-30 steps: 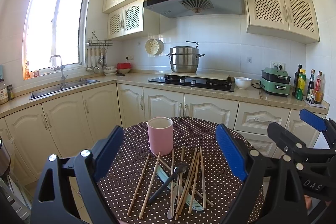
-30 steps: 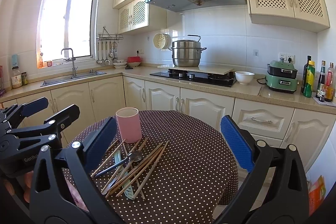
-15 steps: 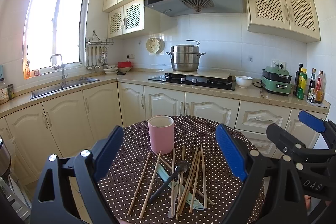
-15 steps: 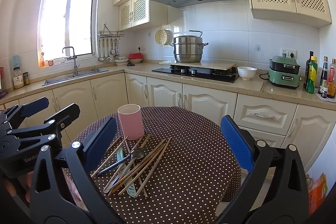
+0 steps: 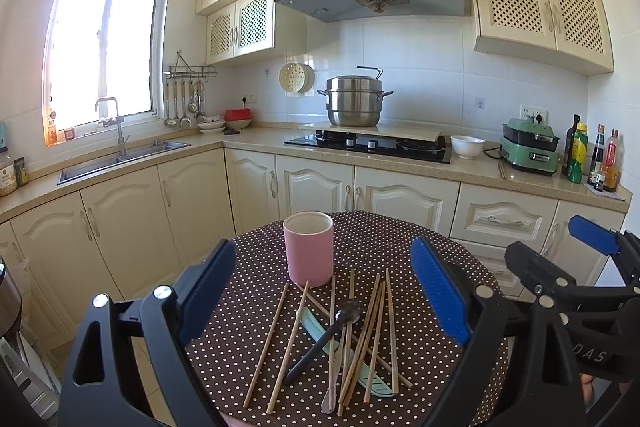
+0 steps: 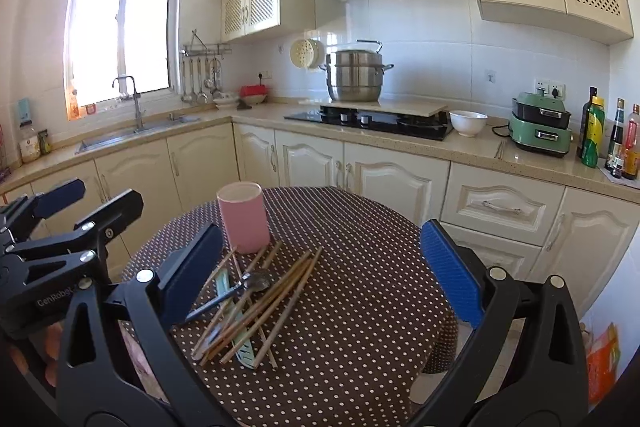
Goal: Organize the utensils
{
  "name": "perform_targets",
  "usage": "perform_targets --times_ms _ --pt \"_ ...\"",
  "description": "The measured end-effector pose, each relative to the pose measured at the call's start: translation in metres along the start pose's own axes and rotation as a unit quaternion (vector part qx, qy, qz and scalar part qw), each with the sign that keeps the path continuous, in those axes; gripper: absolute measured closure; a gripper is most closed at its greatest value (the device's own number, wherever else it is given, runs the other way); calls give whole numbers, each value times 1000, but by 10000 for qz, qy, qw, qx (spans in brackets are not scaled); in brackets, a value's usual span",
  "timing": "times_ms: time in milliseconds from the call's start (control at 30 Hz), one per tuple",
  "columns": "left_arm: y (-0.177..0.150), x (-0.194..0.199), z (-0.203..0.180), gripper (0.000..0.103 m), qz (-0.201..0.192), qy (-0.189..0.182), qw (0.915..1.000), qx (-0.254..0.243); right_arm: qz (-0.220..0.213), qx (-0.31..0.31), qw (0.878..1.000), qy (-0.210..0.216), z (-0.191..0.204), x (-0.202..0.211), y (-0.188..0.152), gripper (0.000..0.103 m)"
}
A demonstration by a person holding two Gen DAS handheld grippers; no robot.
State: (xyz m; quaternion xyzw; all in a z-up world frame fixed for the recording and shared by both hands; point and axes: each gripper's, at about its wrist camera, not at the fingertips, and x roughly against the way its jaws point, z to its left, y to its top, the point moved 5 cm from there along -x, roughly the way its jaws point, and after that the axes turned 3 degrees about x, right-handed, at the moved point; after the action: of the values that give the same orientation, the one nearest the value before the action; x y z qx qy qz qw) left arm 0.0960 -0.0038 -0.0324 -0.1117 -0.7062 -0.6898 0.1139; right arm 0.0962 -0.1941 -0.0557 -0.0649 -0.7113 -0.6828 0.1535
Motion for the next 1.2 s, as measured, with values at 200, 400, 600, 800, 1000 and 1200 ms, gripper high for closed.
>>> perform_targets --times_ms 200,400,600,800,1000,1200 --pt "-7 -21 3 15 274 -98 9996 -36 254 18 9997 46 1 -19 -7 6" --pt "-21 -53 9 16 682 -221 9974 -5 582 -38 9980 248 2 -50 -19 6" --pt "-44 -104 20 23 1358 -470 9896 41 1133 -183 9927 364 -6 -96 -42 22" --pt "-77 -157 35 50 2287 -768 9704 61 1756 -422 9820 551 -14 -134 -70 42" --pt "-106 -200 55 64 2964 -450 9540 100 2212 -590 9699 834 -15 -162 -91 50" --pt "-118 -226 69 68 3239 36 9461 26 2539 -698 9597 978 -16 -184 -101 53"
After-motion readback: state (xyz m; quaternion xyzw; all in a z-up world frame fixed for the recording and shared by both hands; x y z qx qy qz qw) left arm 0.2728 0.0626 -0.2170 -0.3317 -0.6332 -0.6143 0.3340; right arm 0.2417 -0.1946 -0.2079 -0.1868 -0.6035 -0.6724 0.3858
